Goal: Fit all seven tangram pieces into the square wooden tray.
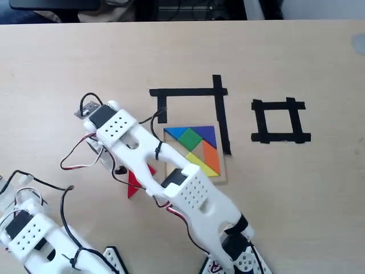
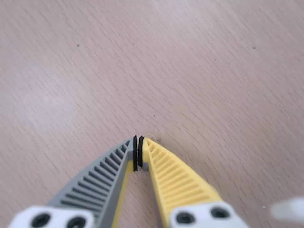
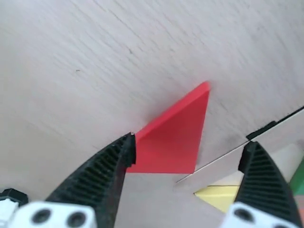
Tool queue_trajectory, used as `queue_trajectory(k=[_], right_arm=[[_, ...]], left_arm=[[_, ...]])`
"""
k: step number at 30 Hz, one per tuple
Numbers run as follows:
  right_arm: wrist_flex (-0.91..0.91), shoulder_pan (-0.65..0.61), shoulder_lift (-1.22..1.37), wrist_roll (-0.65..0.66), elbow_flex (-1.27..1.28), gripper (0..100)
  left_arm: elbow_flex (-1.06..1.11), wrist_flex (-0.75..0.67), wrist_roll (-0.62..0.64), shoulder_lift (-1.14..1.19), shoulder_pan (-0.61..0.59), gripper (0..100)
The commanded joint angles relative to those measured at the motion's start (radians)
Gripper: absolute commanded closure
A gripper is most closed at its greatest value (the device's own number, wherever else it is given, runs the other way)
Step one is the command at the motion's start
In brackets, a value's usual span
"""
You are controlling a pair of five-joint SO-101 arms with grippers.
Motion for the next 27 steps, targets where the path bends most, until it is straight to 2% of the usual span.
queue_trajectory(k=[1, 6, 11, 15, 19, 23, 27], right_arm=[[0.037, 0.044, -0.139, 0.077, -0.065, 65.2], [0.040, 0.172, -0.440, 0.319, -0.113, 73.8], [0.040, 0.453, -0.866, 0.443, 0.051, 77.6], [0.037, 0.746, -1.222, 0.480, 0.197, 77.6], [0.034, 0.984, -1.455, 0.540, 0.430, 77.6], [0.015, 1.125, -1.578, 0.572, 0.664, 77.9], [-0.061, 1.152, -1.672, 0.562, 0.855, 77.9]], left_arm=[[-0.004, -0.021, -0.012, -0.012, 0.012, 95], [-0.001, -0.014, -0.012, -0.012, 0.010, 95], [0.010, -0.014, -0.008, -0.012, 0.002, 95], [0.010, -0.012, -0.005, -0.012, 0.001, 95], [0.005, -0.012, -0.005, -0.012, 0.008, 95], [0.008, -0.012, -0.005, -0.012, 0.002, 95], [0.010, -0.012, -0.008, -0.012, 0.004, 95]])
